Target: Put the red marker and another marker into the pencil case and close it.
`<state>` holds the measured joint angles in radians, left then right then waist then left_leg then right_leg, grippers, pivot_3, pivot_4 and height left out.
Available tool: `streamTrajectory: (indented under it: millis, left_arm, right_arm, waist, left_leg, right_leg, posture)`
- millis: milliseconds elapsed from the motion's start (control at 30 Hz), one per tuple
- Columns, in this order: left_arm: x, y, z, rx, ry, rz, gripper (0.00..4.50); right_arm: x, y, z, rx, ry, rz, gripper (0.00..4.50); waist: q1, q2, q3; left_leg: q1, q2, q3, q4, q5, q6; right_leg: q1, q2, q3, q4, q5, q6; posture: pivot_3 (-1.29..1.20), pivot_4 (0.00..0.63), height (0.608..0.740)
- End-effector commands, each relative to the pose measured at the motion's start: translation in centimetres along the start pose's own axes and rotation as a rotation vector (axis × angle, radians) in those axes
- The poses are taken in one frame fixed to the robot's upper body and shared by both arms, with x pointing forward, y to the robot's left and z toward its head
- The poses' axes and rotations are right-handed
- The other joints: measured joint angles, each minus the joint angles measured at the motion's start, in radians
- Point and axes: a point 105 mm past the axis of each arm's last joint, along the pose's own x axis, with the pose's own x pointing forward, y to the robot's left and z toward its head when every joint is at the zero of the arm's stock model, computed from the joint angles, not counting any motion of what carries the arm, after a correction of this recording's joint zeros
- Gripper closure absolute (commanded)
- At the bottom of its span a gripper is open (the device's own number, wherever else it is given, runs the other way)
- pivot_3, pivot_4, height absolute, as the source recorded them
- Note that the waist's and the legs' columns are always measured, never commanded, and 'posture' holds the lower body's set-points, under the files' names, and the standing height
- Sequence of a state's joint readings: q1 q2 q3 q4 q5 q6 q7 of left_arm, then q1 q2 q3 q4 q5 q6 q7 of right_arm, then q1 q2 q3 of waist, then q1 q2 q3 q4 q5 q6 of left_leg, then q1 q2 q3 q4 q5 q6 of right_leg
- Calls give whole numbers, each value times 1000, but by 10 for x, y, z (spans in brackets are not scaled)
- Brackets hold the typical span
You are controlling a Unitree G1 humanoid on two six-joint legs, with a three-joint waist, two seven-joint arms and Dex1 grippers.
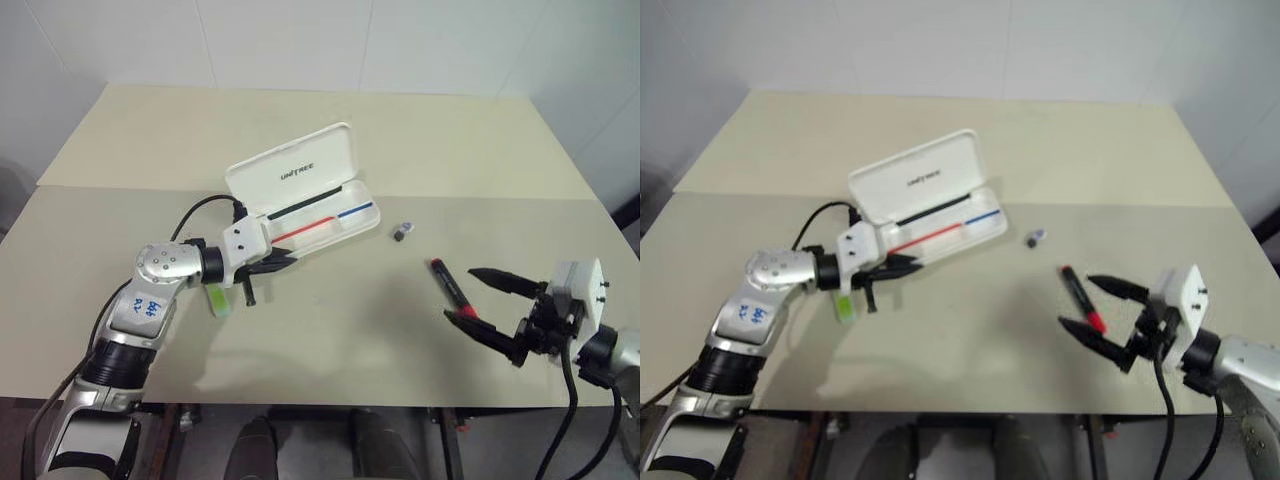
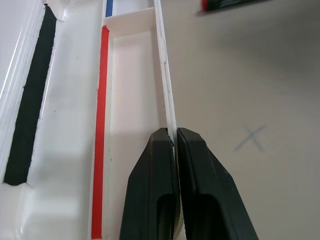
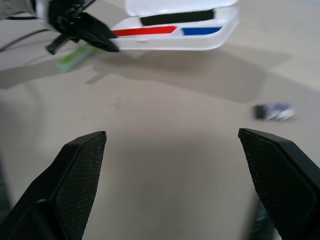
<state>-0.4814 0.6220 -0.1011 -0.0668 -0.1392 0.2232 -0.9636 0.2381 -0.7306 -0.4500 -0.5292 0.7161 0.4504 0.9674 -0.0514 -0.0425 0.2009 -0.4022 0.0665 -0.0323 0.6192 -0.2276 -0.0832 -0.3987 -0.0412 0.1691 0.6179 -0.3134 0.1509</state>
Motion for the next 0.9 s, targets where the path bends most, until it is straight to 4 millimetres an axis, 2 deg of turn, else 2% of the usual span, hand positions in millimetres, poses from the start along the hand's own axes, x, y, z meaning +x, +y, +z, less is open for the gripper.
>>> streamTrajectory:
  millis: [33, 167, 367, 500, 700, 767, 900]
  left_arm:
    - [-7, -7, 19, 72, -62, -36, 4484]
    - [-14, -25, 17, 168, -43, -139, 4484]
    - [-18, -41, 15, 126, -89, -177, 4484]
    - [-19, -55, -1, 85, -53, -213, 4484]
    - [-19, -61, -12, 96, -9, -272, 4484]
    - [-19, -61, -15, 101, 4, -289, 4484]
    - [-16, -64, -20, 111, 32, -333, 4484]
  right_arm:
    - [-4, 10, 8, -56, -22, 49, 0]
    - [-7, 11, 2, -54, -2, 28, 0]
    - [-11, 19, -6, -71, 20, 62, 0]
    - [-12, 19, -14, -87, 46, 65, 0]
    - [-7, 18, -7, -70, -15, 59, 0]
    - [-8, 11, -2, -43, -97, -9, 0]
    - [-11, 14, -14, -42, -56, 10, 0]
  waist:
    - [-2, 0, 0]
    - [-6, 0, 0]
    - [-5, 0, 0]
    - [-3, 0, 0]
    - [-4, 0, 0]
    - [-4, 0, 0]
    - [-1, 0, 0]
  left_leg:
    - [0, 0, 0, 0, 0, 0]
    - [1, 0, 1, 1, 0, 0]
    - [1, 0, 1, 1, 0, 0]
    - [1, 0, 2, -1, 0, 0]
    - [1, 0, 2, -1, 0, 0]
    - [1, 0, 2, -1, 0, 0]
    - [0, 0, 2, -2, 0, 0]
  right_leg:
    - [0, 0, 0, 0, 0, 0]
    - [0, 0, 0, -1, -1, -1]
    - [1, -1, 0, -3, 0, -1]
    - [1, -1, 0, -7, 0, -1]
    - [1, -1, 0, -7, 0, -1]
    - [1, -1, 0, -8, 0, -1]
    - [1, -2, 0, -9, 0, -2]
  posture:
    - [0, 150, 740]
    - [0, 150, 740]
    - [0, 150, 740]
    - [0, 150, 740]
    - [0, 150, 740]
    - [0, 150, 740]
    - [0, 150, 740]
